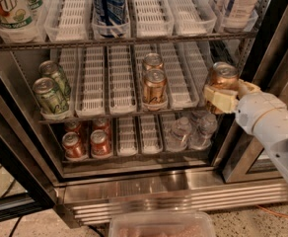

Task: Pick orange can from middle shelf of fridge

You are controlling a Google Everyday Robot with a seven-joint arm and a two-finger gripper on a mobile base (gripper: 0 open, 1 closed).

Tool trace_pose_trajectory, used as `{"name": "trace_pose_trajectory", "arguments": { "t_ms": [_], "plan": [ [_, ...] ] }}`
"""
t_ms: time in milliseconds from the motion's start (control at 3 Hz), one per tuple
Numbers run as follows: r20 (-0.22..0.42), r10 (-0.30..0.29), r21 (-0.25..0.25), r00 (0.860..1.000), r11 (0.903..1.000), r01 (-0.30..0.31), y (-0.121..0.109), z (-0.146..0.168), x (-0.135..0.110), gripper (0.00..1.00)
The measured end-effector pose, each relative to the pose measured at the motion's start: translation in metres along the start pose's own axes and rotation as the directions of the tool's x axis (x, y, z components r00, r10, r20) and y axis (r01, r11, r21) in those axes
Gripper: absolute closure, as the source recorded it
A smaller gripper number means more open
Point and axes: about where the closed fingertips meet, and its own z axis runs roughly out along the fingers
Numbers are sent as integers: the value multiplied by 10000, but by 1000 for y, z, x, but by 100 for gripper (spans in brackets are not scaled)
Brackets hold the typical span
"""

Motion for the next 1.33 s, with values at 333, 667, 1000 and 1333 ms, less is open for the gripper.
{"name": "trace_pose_trajectory", "arguments": {
  "t_ms": [333, 667, 1000, 1333],
  "plan": [
    [-248, -305, -1237, 9992, 9919, 272, 51, -30, 14, 100],
    [-218, -710, -2445, 9972, 9676, 635, 95, -63, 18, 100],
    [-135, -855, -3694, 9963, 9263, 745, 131, -92, 13, 100],
    [-141, -625, -4936, 9979, 8684, 474, 152, -111, 1, 100]
  ]
}}
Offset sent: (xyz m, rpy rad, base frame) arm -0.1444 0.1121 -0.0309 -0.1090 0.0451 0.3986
